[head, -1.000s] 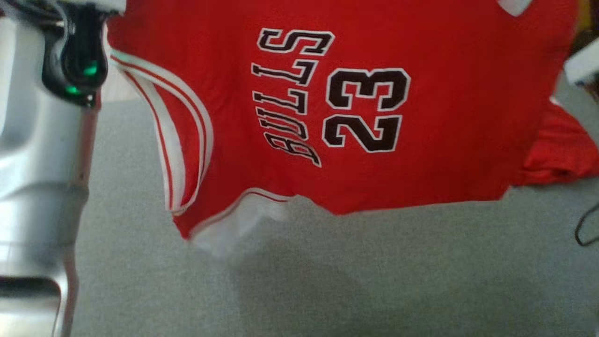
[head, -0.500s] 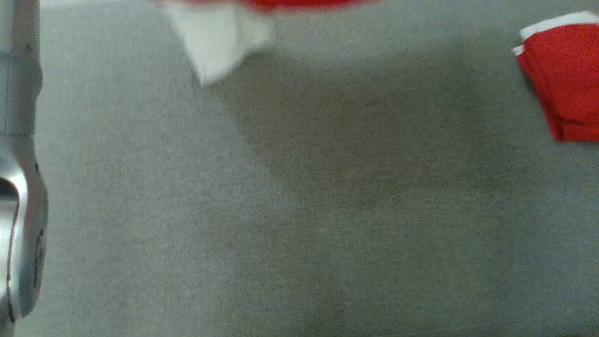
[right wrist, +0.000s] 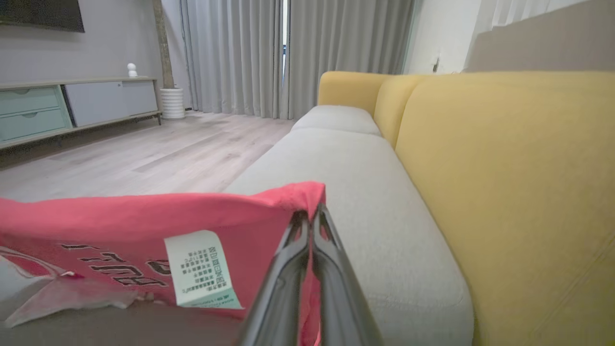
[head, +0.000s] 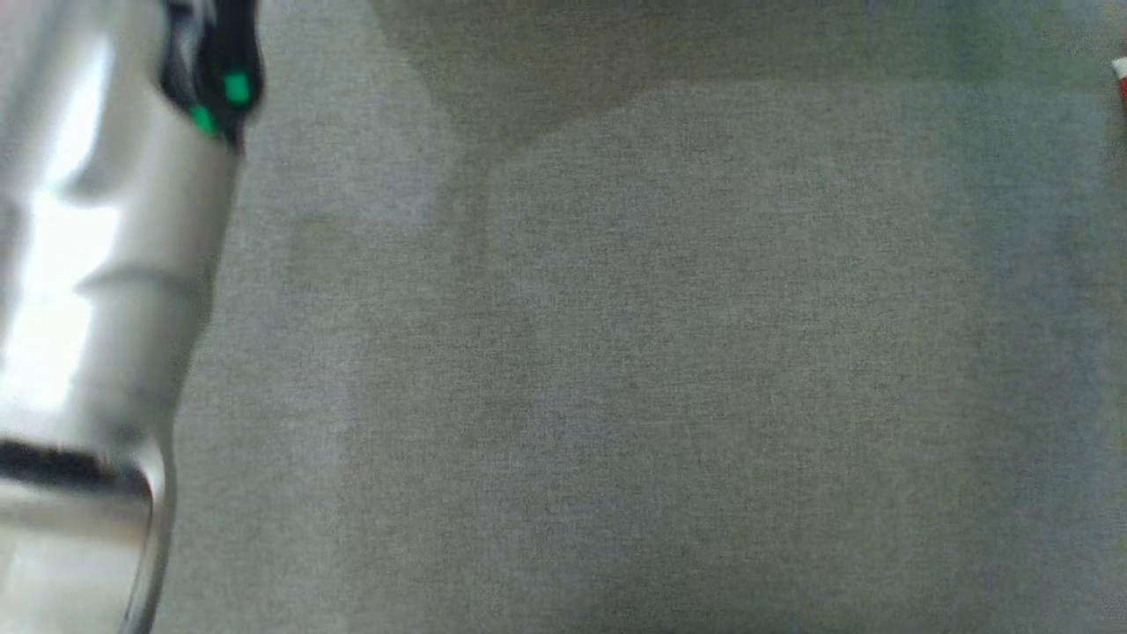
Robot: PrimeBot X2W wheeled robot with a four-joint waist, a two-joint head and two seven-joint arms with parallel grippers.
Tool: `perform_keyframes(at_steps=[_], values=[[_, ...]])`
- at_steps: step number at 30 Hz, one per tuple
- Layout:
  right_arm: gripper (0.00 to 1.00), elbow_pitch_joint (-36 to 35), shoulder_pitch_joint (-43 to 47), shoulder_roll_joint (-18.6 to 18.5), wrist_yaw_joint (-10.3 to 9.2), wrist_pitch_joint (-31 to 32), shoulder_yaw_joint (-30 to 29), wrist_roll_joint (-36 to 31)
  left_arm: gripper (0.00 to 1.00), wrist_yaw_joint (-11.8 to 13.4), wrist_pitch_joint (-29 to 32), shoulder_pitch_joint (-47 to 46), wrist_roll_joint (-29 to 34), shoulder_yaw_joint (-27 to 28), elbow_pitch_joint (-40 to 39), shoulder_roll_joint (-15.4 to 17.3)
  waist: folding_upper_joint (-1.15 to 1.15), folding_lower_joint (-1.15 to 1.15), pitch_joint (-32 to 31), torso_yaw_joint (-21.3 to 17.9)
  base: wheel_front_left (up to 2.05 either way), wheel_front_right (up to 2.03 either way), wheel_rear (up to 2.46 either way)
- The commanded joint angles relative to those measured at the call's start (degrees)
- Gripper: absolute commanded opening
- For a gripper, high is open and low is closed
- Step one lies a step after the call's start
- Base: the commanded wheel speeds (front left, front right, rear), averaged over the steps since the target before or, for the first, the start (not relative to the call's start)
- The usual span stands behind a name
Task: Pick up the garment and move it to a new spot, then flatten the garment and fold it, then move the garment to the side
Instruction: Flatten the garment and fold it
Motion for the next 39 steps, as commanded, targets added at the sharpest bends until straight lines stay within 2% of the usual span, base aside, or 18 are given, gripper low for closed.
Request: perform_keyframes(at_steps=[1,5,9,13,19,24,29,35,39], values=[[0.00,-1.3,0.8,-0.6,-0.04,-0.7,0.3,0.9,0.00,-0.3,-0.6,-1.1,-0.3,0.9,-2.6,3.2,0.00,-0.02,-1.1,0.1,0.00,0.00,0.00],[0.00,-1.2,7.0,-1.6,-0.04,-1.0,2.7,6.1,0.00,-0.3,-1.2,9.1,-2.4,-0.9,-7.6,6.4,0.00,-0.02,-4.9,-0.2,0.00,0.00,0.00],[0.00,-4.3,15.0,-3.5,-0.04,0.7,5.7,12.8,0.00,0.2,-1.4,20.8,-3.2,-1.3,-13.2,10.3,0.00,-0.02,-9.1,-1.0,0.00,0.00,0.00],[0.00,-8.9,23.4,-6.5,-0.04,3.1,8.3,18.4,0.00,3.6,-1.8,33.7,-4.1,-1.0,-20.3,13.2,0.00,-0.02,-12.8,-2.0,0.00,0.00,0.00],[0.00,-16.0,34.9,-10.9,-0.04,5.7,9.8,23.7,0.00,9.6,-1.9,51.4,-5.0,-1.8,-31.1,15.6,0.00,-0.02,-17.0,-2.5,0.00,0.00,0.00],[0.00,-21.7,44.3,-13.7,-0.04,7.8,8.8,25.8,0.00,14.5,-2.4,62.8,-5.7,-2.5,-37.8,15.4,0.00,-0.02,-19.3,-2.3,0.00,0.00,0.00],[0.00,-27.4,54.1,-15.1,-0.04,10.1,6.0,26.7,0.00,18.3,-2.7,70.2,-5.5,-3.8,-41.8,14.6,0.00,-0.02,-20.2,-2.0,0.00,0.00,0.00],[0.00,-34.5,63.8,-15.1,-0.04,13.2,0.1,26.4,0.00,21.2,-2.6,75.1,-6.9,-3.8,-45.6,13.6,0.00,-0.02,-20.1,-1.9,0.00,0.00,0.00],[0.00,-37.6,66.6,-13.7,-0.04,15.0,-3.2,25.5,0.00,21.9,-2.8,75.1,-7.6,-3.0,-46.8,12.6,0.00,-0.02,-19.4,-2.0,0.00,0.00,0.00]])
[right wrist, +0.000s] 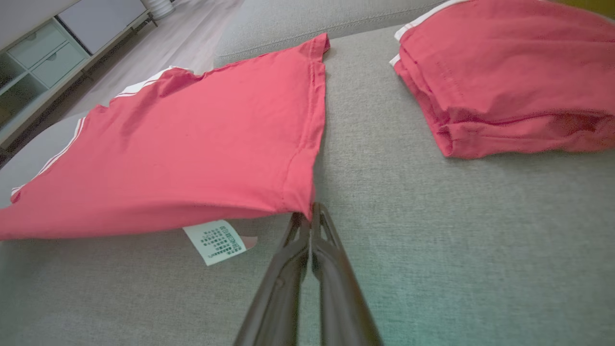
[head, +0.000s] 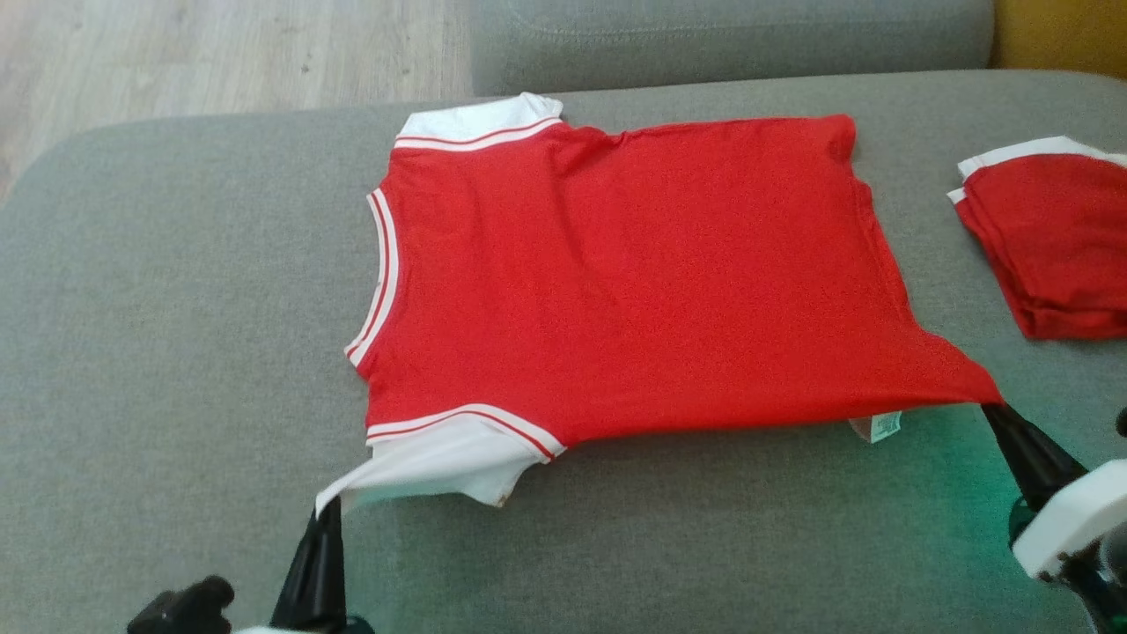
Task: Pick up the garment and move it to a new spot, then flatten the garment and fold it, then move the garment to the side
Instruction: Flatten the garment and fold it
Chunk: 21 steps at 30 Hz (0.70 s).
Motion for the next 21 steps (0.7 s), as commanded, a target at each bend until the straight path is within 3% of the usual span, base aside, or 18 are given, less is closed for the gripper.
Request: perform_keyframes(at_steps=[1,7,13,21], values=[[0.00,-1.9,-0.4,-1.1,-0.04,0.3,-0.9,-0.7,0.00,0.5,-1.0,-2.5,-0.1,2.9,-1.8,0.2,0.00,0.00,0.5,-0.1,0.00,0.00,0.00],[0.00,-4.3,-1.7,3.2,-0.04,4.4,-4.1,-3.0,0.00,-1.1,-1.7,-8.2,-1.0,4.9,0.4,-5.2,0.00,0.00,3.0,-0.1,0.00,0.00,0.00],[0.00,-1.3,-8.1,6.3,-0.04,6.2,-4.6,-5.1,0.00,-5.0,-2.1,-17.4,-1.7,6.6,8.6,-11.4,0.00,0.00,6.1,-0.1,0.00,0.00,0.00],[0.00,1.5,-14.7,7.4,-0.04,5.8,-3.9,-5.6,0.00,-9.3,-2.2,-27.0,-1.1,9.5,16.3,-14.5,0.00,0.00,8.5,-0.3,0.00,0.00,0.00]])
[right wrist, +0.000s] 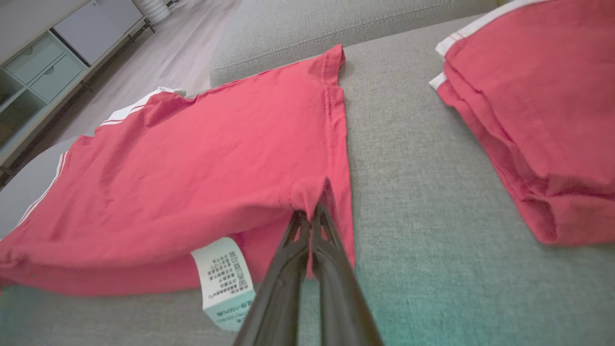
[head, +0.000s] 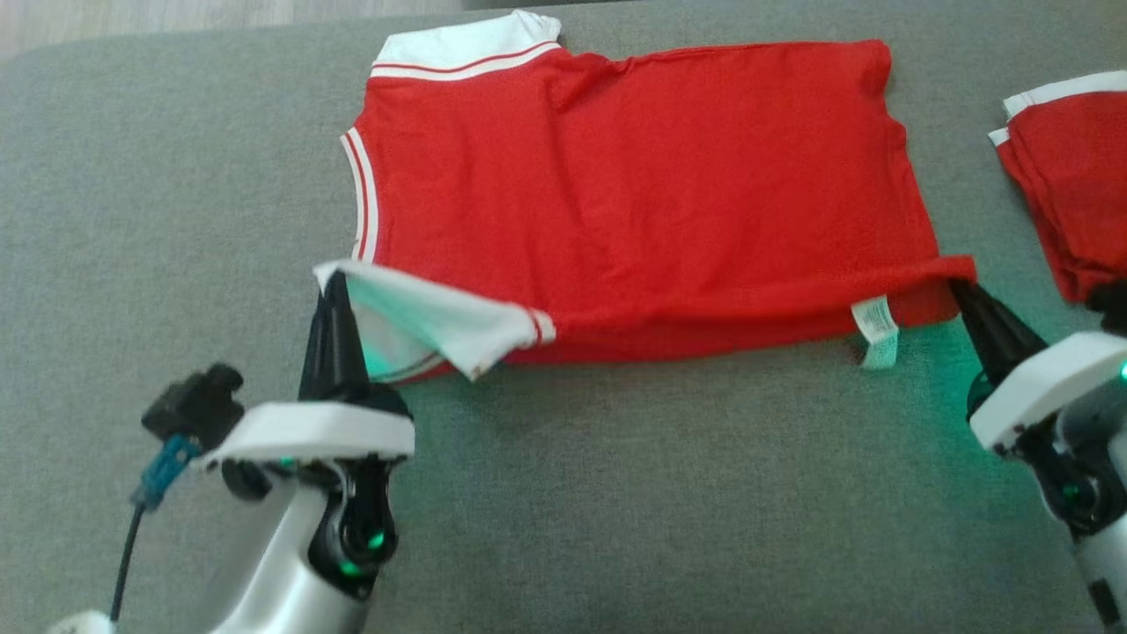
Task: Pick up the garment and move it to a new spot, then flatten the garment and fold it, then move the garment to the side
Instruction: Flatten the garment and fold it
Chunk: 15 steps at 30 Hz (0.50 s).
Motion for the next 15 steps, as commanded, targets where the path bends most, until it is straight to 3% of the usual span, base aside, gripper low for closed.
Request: perform_keyframes(at_steps=[1,15], values=[[0.00,-1.3,-1.6,-1.0,-0.04,-0.7,0.5,-0.2,0.00,-0.6,-0.7,-2.4,0.5,2.5,-0.9,0.3,0.00,-0.01,0.3,0.0,0.00,0.00,0.00],[0.00,4.2,-10.7,-0.1,-0.04,-3.8,2.6,-0.6,0.00,-5.9,-0.7,-13.1,5.9,5.0,7.6,-2.0,0.00,-0.01,4.0,0.7,0.00,0.00,0.00]])
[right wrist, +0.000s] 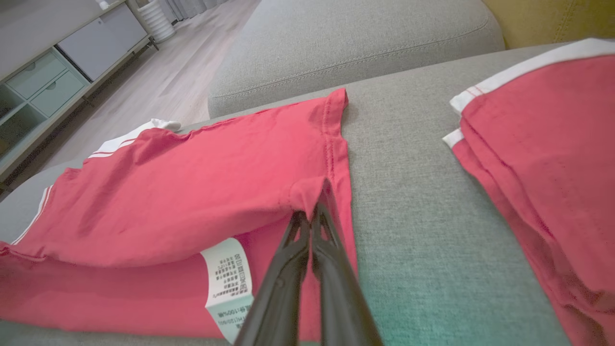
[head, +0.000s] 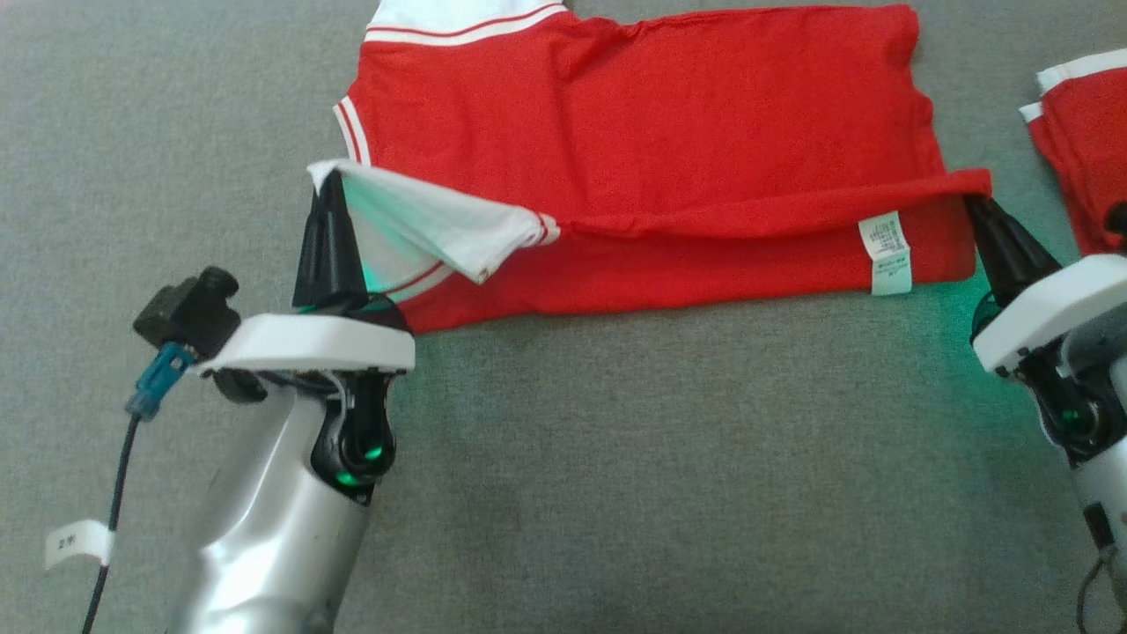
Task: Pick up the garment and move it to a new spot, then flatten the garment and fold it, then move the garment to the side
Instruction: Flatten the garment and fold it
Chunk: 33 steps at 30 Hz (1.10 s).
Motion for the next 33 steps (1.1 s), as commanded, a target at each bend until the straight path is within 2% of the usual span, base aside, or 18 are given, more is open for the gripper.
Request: perform_keyframes(at_steps=[1,2,3,4,5,9,13,16,21,29,33], values=[[0.01,-0.6,-1.8,-0.3,-0.04,-1.2,0.9,-0.7,0.00,-1.4,-0.5,-3.0,0.6,2.7,-0.4,0.2,0.00,-0.01,0.7,0.3,0.00,0.00,0.00],[0.64,-0.2,-2.2,-0.2,-0.04,-1.5,1.1,-0.8,0.00,-1.9,-0.5,-3.4,0.9,3.0,0.2,-0.1,0.00,-0.01,0.9,0.3,0.00,0.00,0.00],[1.00,0.3,-2.6,-0.2,-0.04,-1.9,1.2,-1.0,0.23,-2.3,-0.5,-3.9,1.2,3.3,0.8,-0.4,0.00,-0.01,1.0,0.4,0.00,0.00,0.00],[1.00,0.8,-2.9,-0.1,-0.04,-2.6,1.0,-1.1,0.89,-2.8,-0.5,-4.2,1.4,3.7,1.3,-0.7,0.00,-0.01,1.2,0.4,0.00,0.00,0.00],[1.00,1.3,-3.1,0.1,-0.04,-3.1,1.1,-1.2,1.00,-3.0,-0.5,-4.5,2.2,4.5,1.4,-0.9,0.00,-0.01,1.2,0.5,0.00,0.00,0.00],[1.00,2.2,-3.0,0.3,-0.04,-4.6,1.5,-1.5,1.00,-4.3,-0.5,-3.7,4.6,6.1,1.4,-1.6,0.00,-0.01,0.8,0.4,0.00,0.00,0.00],[1.00,1.6,-0.4,1.5,-0.04,-7.0,0.9,-0.6,1.00,-5.0,-0.5,1.0,11.8,6.4,0.1,-1.8,0.00,-0.01,-0.8,0.0,0.00,0.00,0.00],[1.00,0.1,2.8,2.9,-0.04,-8.5,-0.2,0.0,1.00,-3.6,-0.5,6.0,17.4,5.6,0.4,-1.8,0.00,-0.01,-2.2,-0.4,0.00,0.00,0.00],[1.00,-2.2,8.2,5.9,-0.04,-9.6,-1.5,-1.7,1.00,-0.4,-0.5,10.9,22.9,5.0,4.1,-1.5,0.00,-0.01,-4.0,-1.1,0.00,0.00,0.00],[1.00,-3.7,12.0,10.5,-0.04,-8.6,-3.8,-4.4,1.00,4.1,-0.5,9.3,27.5,6.8,11.5,-0.3,0.00,-0.01,-4.7,-3.1,0.00,0.00,0.00],[1.00,-3.8,12.2,11.7,-0.04,-8.0,-4.7,-5.6,1.00,5.2,-0.5,7.8,27.5,7.6,15.7,-0.1,0.00,-0.01,-4.5,-3.5,0.00,0.00,0.00]])
